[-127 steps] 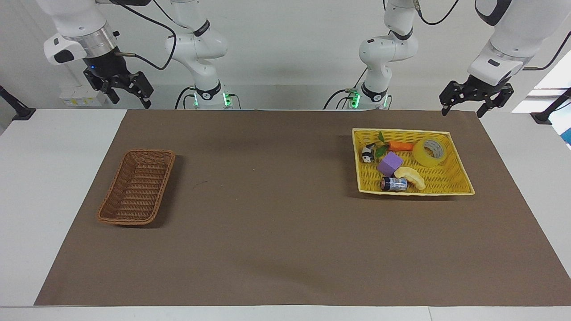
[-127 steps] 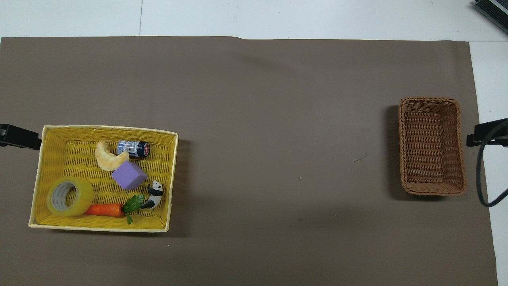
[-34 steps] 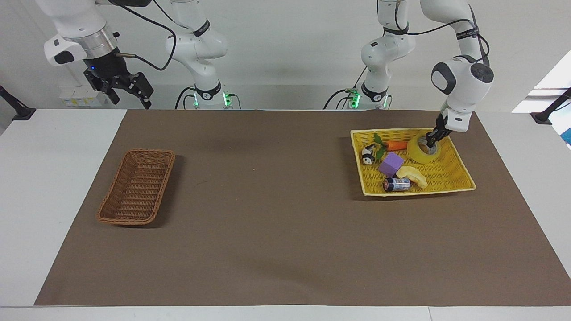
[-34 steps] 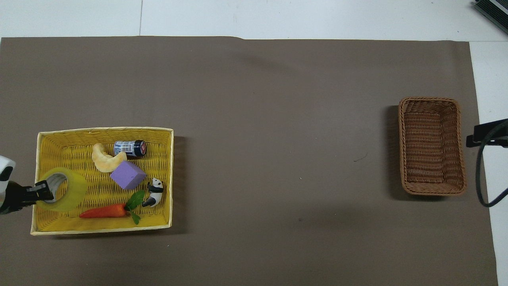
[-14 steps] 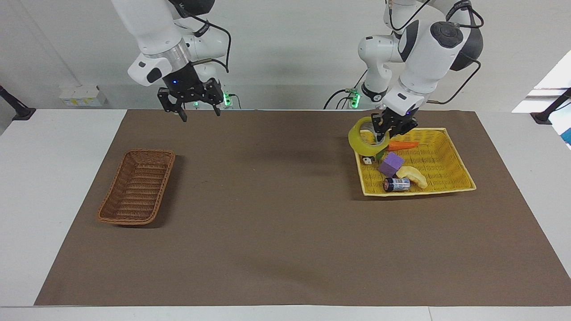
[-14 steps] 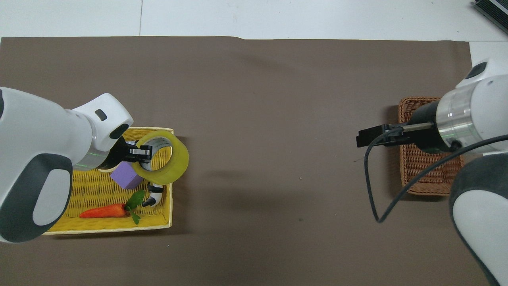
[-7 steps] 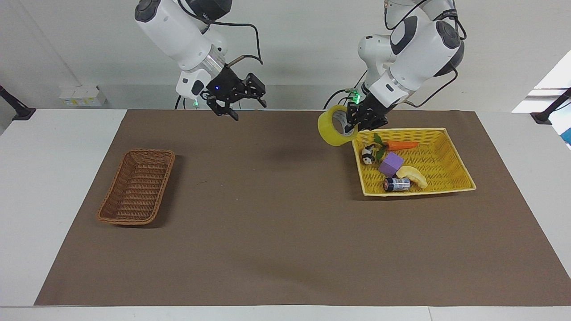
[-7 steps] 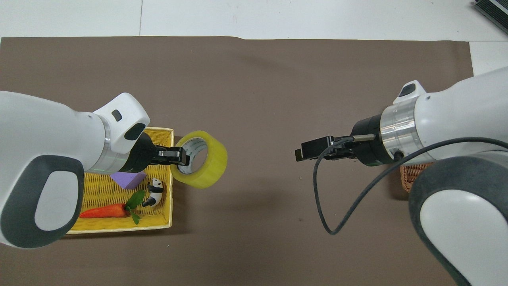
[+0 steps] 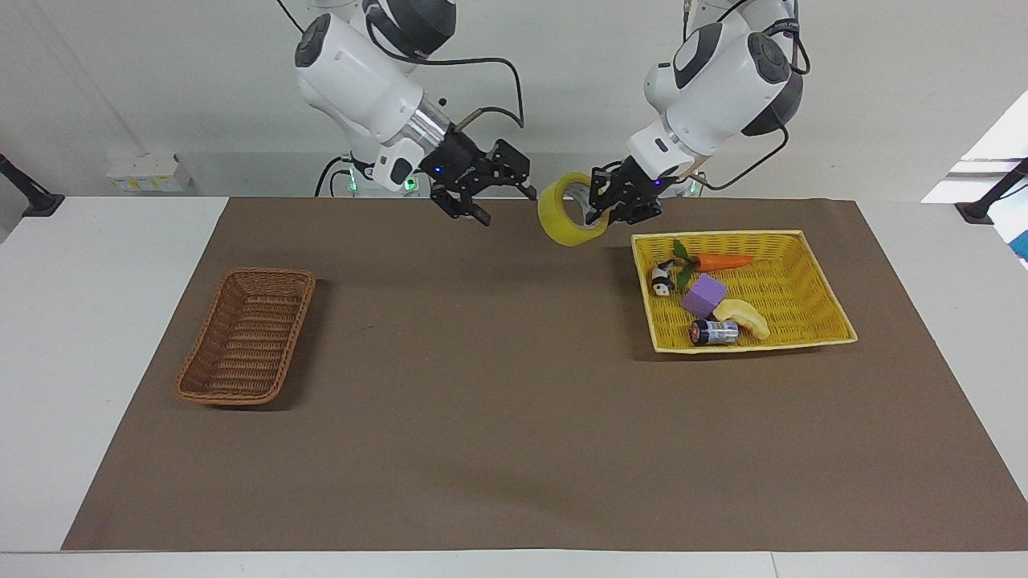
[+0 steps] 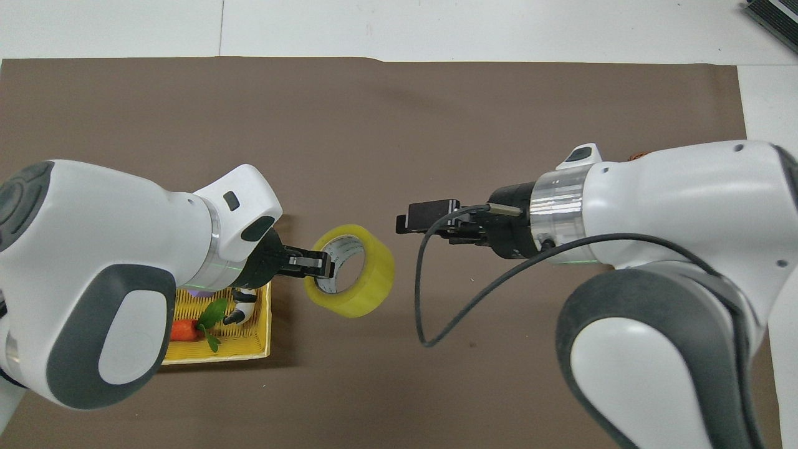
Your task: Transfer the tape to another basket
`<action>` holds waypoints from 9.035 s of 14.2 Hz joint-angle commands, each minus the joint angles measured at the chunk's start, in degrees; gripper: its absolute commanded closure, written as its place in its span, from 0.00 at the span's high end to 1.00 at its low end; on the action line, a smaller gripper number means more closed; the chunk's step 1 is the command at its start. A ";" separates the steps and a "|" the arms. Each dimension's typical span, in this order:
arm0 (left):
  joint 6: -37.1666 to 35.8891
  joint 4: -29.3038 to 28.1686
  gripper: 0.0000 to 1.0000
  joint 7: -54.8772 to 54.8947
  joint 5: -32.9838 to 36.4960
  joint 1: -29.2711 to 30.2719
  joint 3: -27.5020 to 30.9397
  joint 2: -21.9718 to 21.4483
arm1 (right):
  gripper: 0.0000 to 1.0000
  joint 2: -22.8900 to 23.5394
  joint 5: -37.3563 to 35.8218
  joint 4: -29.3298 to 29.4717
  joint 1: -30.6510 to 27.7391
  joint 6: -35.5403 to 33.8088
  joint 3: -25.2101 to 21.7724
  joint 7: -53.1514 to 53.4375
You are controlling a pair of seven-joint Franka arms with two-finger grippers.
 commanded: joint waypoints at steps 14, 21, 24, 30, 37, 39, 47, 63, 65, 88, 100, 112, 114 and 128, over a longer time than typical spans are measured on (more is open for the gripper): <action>0.02 -0.31 0.00 0.42 -1.93 -2.26 0.90 -1.28 | 1.00 -0.24 0.70 -4.78 -0.27 2.76 5.41 -1.06; 1.25 0.31 0.81 -0.28 -4.48 -2.61 1.07 -1.19 | 0.00 0.20 0.61 -4.34 -0.45 1.27 5.51 0.08; 1.16 0.66 1.00 -4.39 -4.48 -1.91 1.16 -1.98 | 0.00 0.29 0.61 -3.81 -0.80 0.21 5.33 -0.01; 1.25 1.01 1.00 -8.09 -8.51 3.96 1.78 -2.16 | 0.00 0.11 -0.27 -3.02 -1.06 -1.72 4.37 -0.27; 0.37 3.73 1.00 -9.42 -3.11 14.87 1.78 -1.02 | 0.00 -3.66 -6.67 -0.47 -1.15 -10.94 -3.36 -0.54; 0.28 5.14 1.00 -8.20 7.95 14.97 1.78 -0.06 | 0.00 -5.42 -9.22 -0.38 -2.20 -14.01 -6.17 -0.54; -10.77 11.90 1.00 3.57 28.65 19.09 1.78 0.38 | 0.00 -4.91 -24.17 -1.78 -2.47 -18.24 -25.83 -12.12; -25.67 24.84 1.00 12.46 30.95 21.47 1.60 4.26 | 0.00 19.79 -14.27 -3.28 -3.78 -3.83 -44.77 -60.46; -20.31 23.68 1.00 12.19 30.68 21.47 1.60 4.08 | 0.00 20.33 -12.84 -3.55 -3.87 -3.92 -45.12 -61.89; -21.43 23.42 1.00 11.94 30.77 23.23 1.78 3.90 | 1.00 10.76 -35.67 8.14 -5.63 -8.39 -28.18 -17.54; -21.43 23.42 1.00 11.94 30.77 23.23 1.78 3.90 | 1.00 -2.15 -40.25 14.92 -5.54 -29.49 -24.73 -5.99; -21.43 23.42 1.00 11.94 30.77 23.23 1.78 3.90 | 1.00 -6.04 -41.04 9.46 -3.35 -30.02 -26.31 -6.34; -21.43 23.42 1.00 11.94 30.77 23.23 1.78 3.90 | 1.00 -5.78 -42.89 10.16 -3.35 -30.02 -25.61 -6.78; -21.43 23.42 1.00 11.94 30.77 23.23 1.78 3.90 | 1.00 -6.48 -41.31 12.62 -3.00 -33.01 -24.46 -6.25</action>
